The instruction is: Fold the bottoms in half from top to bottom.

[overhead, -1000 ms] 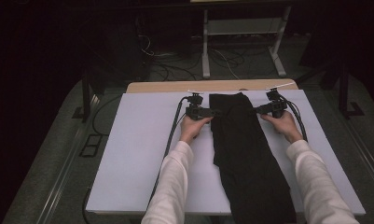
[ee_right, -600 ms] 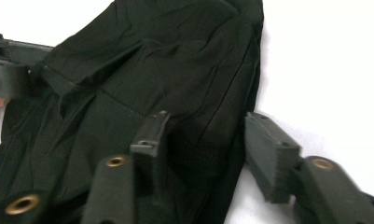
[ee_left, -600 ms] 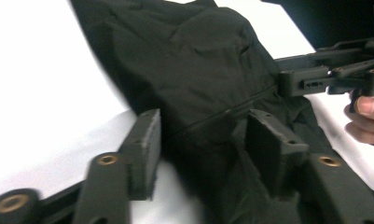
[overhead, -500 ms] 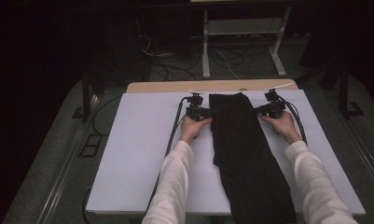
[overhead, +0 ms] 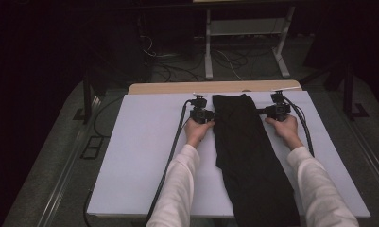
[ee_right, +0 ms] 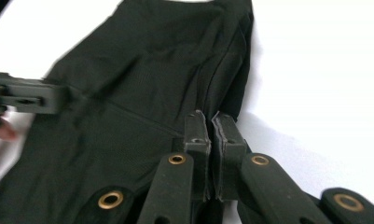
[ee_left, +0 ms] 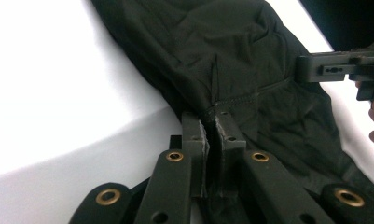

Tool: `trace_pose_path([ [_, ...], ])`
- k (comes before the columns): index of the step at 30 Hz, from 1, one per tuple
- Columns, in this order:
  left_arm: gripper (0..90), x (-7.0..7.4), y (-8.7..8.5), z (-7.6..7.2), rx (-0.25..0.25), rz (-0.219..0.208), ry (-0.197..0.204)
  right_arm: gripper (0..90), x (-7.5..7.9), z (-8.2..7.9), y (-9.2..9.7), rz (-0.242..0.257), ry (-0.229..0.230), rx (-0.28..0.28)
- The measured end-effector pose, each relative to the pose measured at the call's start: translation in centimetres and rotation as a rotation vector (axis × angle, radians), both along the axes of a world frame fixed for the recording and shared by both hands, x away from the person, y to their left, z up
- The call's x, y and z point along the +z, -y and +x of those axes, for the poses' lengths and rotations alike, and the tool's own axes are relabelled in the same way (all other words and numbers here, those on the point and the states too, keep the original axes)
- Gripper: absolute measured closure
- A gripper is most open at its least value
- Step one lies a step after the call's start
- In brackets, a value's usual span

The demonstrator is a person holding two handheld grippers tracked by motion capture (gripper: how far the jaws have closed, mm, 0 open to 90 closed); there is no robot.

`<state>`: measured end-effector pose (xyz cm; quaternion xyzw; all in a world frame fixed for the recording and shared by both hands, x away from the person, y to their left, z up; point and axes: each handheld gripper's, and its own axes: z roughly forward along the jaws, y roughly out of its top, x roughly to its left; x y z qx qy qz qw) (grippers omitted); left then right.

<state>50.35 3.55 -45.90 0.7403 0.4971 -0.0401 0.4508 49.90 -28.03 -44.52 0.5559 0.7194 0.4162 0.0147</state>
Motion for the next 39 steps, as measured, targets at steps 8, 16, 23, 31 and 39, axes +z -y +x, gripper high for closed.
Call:
trace_pose_path([
  [8,85.5,0.0,-0.3,-0.3,-0.002,-0.058,-0.007,84.9,2.3,-1.6,0.2,0.020,0.079,0.020],
  [16,85.6,0.5,-0.5,-1.1,-0.008,-0.084,0.018,84.9,2.3,-2.9,0.8,0.052,0.098,0.007],
  [23,85.7,1.5,-0.3,-2.1,-0.031,-0.104,0.046,84.8,2.2,-3.9,1.1,0.075,0.110,-0.001],
  [31,85.7,2.3,-0.6,-2.9,-0.047,-0.114,0.060,84.8,2.8,-4.8,1.6,0.117,0.127,-0.014],
  [39,85.8,3.4,-0.8,-3.8,-0.063,-0.129,0.091,84.9,3.1,-5.7,2.1,0.140,0.141,-0.032],
])
